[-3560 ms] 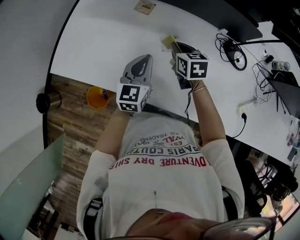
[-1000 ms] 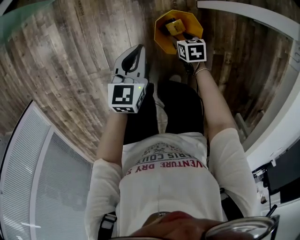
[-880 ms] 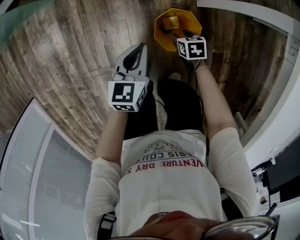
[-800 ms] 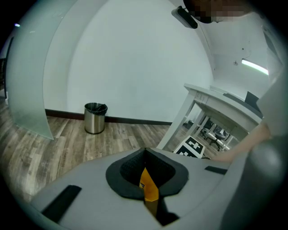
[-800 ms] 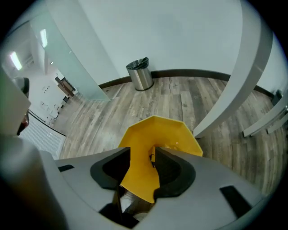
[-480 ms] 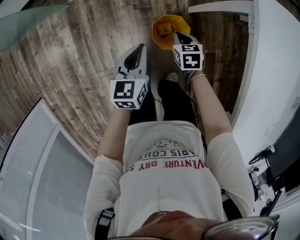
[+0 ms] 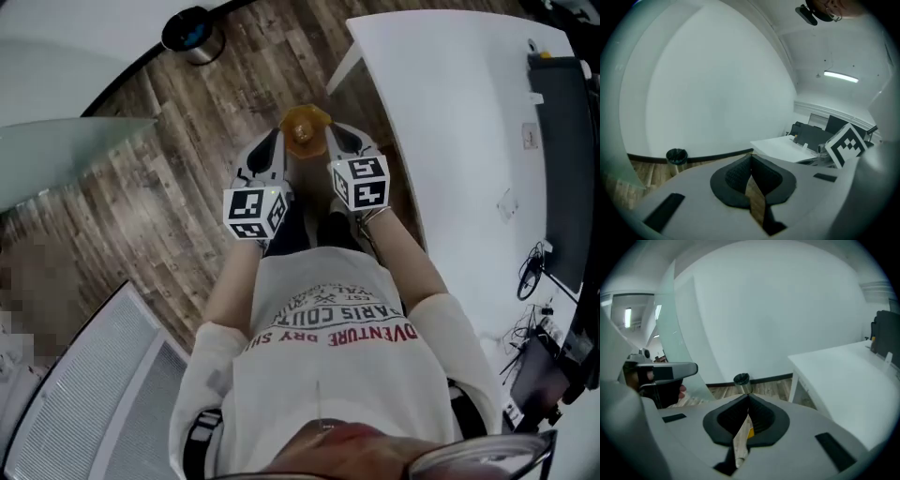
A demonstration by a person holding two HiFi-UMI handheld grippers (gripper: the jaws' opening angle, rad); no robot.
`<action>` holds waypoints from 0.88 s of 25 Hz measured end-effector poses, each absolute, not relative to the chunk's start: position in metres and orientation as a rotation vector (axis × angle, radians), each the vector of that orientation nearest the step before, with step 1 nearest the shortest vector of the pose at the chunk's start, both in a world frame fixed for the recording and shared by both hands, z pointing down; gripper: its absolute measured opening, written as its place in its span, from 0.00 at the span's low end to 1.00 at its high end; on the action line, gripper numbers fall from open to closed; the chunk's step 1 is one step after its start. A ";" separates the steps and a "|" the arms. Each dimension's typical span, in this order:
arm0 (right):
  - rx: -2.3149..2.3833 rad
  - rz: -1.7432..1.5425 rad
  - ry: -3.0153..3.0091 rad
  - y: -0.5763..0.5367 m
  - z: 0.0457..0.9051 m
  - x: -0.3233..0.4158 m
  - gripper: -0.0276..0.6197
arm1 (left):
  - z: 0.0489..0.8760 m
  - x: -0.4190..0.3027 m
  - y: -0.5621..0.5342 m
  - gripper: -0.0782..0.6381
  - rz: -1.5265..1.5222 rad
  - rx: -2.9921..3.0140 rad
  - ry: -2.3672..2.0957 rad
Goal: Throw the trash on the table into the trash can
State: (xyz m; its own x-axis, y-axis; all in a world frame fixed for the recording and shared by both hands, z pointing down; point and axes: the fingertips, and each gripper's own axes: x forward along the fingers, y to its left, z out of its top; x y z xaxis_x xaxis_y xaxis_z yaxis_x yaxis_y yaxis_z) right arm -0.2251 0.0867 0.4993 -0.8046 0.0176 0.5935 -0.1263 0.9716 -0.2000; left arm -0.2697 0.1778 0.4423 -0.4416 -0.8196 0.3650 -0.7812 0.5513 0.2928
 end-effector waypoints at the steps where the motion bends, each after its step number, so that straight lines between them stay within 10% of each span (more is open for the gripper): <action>1: 0.130 0.306 -2.526 0.077 0.479 -0.220 0.08 | 0.428 -0.268 0.165 0.14 -0.107 1.359 -2.315; 22: 1.221 0.298 -2.599 -0.156 0.323 0.201 0.08 | 0.286 0.096 -0.124 0.14 -0.106 2.391 -1.737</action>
State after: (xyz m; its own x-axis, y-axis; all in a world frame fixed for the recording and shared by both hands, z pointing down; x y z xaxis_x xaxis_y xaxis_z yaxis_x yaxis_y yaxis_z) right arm 0.2006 -0.1555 0.3230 -0.6156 -0.7234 0.3127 -0.7753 0.6270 -0.0760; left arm 0.0958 -0.1243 0.2857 0.3136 -0.9482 0.0503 -0.9352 -0.2992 0.1896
